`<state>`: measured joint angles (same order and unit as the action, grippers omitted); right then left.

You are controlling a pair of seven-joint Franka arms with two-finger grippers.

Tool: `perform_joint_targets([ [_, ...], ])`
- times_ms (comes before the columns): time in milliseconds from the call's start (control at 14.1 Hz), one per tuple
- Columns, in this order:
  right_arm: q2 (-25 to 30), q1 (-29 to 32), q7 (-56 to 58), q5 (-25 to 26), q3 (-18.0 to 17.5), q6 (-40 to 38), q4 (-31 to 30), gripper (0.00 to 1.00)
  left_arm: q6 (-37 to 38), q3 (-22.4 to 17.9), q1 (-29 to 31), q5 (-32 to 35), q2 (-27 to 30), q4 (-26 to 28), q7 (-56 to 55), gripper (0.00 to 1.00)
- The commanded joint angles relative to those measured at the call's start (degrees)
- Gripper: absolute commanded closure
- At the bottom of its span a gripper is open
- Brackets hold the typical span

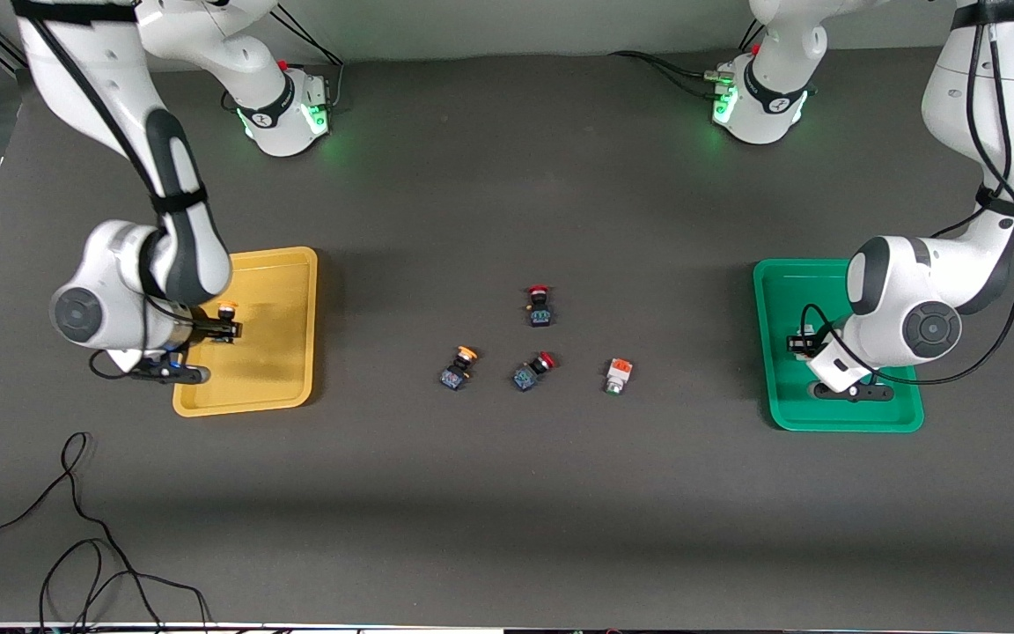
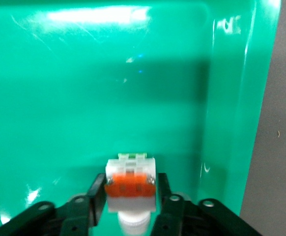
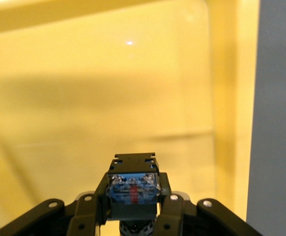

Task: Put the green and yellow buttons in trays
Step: 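Place the yellow button in the yellow tray while the left gripper places green, then grasp a second yellow button with the right gripper while the left grasps green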

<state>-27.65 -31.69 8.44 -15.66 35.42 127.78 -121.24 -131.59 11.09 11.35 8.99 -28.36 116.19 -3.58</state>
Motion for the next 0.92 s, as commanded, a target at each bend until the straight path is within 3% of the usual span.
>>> perform_joint_targets([
  [0, -2.1, 1.7, 8.2, -6.9, 0.4, 0.5, 1.4, 1.0, 5.1, 0.3, 0.7, 0.9, 3.6, -1.7, 0.2, 0.0],
  [212, -2.3, 1.8, 10.9, -8.2, 0.5, 0.0, 1.9, 1.0, 19.7, 0.6, 0.6, 0.6, 5.9, -10.9, 0.1, 0.0],
  [283, -1.9, 1.8, 10.6, -8.2, 0.6, -0.2, 2.0, 0.01, 23.4, 0.8, 0.3, 0.4, 6.2, -13.7, 0.1, 0.0],
  [424, 0.0, 1.7, 10.3, -8.2, 0.7, -1.8, 2.8, 0.0, 23.6, 1.6, -1.2, -0.2, 6.0, -15.8, -0.8, 0.0],
  [566, 1.2, 1.6, 7.1, -8.2, 0.8, -13.3, 10.1, 0.0, 22.9, 2.4, -3.0, -4.8, 5.3, -17.6, -4.7, 0.0],
  [707, 1.1, 0.8, 0.0, -8.2, 0.2, -24.3, 19.1, 0.0, 20.9, 2.4, -9.4, -5.1, 4.2, -19.6, -13.4, 0.0],
  [848, 0.7, -1.5, -8.8, -8.3, -2.1, -27.2, 25.0, 0.0, 18.6, 2.4, -15.8, -5.0, 2.3, -21.0, -16.0, 0.0],
])
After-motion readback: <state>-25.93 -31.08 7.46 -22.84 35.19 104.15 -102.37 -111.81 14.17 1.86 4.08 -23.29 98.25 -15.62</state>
